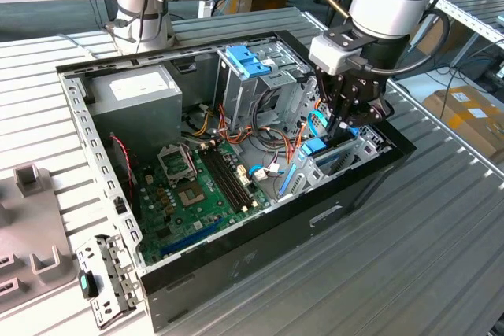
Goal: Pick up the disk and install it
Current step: 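Insert the first disk wire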
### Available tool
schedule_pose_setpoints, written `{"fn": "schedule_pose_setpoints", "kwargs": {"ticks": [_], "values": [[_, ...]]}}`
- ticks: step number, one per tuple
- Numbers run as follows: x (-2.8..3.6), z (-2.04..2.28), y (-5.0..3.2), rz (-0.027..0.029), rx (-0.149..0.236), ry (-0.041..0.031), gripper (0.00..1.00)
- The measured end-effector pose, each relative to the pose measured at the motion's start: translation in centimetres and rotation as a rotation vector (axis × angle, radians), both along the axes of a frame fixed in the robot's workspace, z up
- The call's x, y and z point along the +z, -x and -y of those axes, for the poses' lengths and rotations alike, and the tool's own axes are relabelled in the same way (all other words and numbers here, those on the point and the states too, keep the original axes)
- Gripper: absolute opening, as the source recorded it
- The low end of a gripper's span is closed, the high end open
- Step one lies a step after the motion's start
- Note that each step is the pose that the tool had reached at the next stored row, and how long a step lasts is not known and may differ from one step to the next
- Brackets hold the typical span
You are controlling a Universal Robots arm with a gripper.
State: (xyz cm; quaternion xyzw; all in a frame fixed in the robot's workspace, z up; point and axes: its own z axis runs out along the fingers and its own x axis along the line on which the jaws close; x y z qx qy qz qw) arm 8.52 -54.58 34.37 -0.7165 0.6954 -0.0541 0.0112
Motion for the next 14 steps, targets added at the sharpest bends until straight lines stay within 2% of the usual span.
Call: {"fn": "schedule_pose_setpoints", "kwargs": {"ticks": [10, 11, 13, 14], "values": [[-0.08, 0.00, 0.00, 0.0000, 0.000, -0.0004, 0.17], [-0.08, 0.00, 0.00, 0.0000, 0.000, -0.0002, 0.23], [-0.08, 0.00, 0.00, 0.0000, 0.000, -0.0001, 0.23], [-0.07, 0.00, 0.00, 0.0000, 0.000, 0.0000, 0.29]]}}
